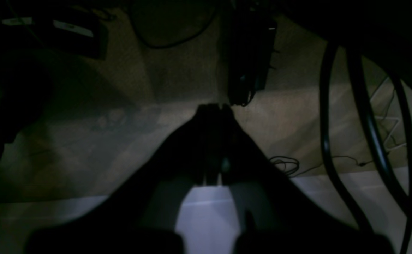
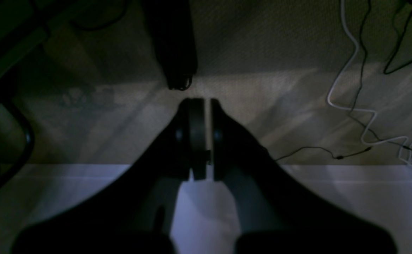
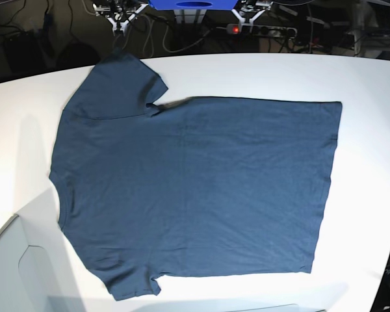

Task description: Fold the T-shirt properly

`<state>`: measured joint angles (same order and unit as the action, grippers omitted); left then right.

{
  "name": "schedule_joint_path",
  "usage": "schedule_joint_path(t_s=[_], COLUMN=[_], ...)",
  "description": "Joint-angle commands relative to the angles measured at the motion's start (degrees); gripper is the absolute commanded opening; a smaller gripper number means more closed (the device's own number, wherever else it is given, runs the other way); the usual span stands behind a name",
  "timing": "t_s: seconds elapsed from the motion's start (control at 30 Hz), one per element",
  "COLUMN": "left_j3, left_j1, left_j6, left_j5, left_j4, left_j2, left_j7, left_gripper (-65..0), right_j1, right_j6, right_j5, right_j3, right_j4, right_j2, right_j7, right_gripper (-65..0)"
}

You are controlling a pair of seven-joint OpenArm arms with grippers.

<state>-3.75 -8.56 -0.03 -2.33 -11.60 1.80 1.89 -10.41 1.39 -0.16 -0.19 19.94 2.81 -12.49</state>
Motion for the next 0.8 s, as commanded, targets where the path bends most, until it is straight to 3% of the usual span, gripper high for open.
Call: schedule_joint_path(t_s=[0.0, 0.77], left_j3=[-0.08, -0.25], left_j1=[-0.37, -0.37], left_j6=[0.08, 0.08], left_j5=[0.00, 0.00], left_j4=[-0.14, -0.14], left_j2=[0.09, 0.09], left_j7=[0.09, 0.09], left_gripper=[-65.0, -65.0], right_j1=[-0.53, -1.23], right_j6=[-1.26, -1.26], right_j5=[0.03, 0.03], right_j3=[-0.12, -0.12], right_j4=[0.23, 0.32], right_j2=[0.14, 0.14], right_j7=[-0.48, -0.39], right_gripper=[-65.0, -65.0])
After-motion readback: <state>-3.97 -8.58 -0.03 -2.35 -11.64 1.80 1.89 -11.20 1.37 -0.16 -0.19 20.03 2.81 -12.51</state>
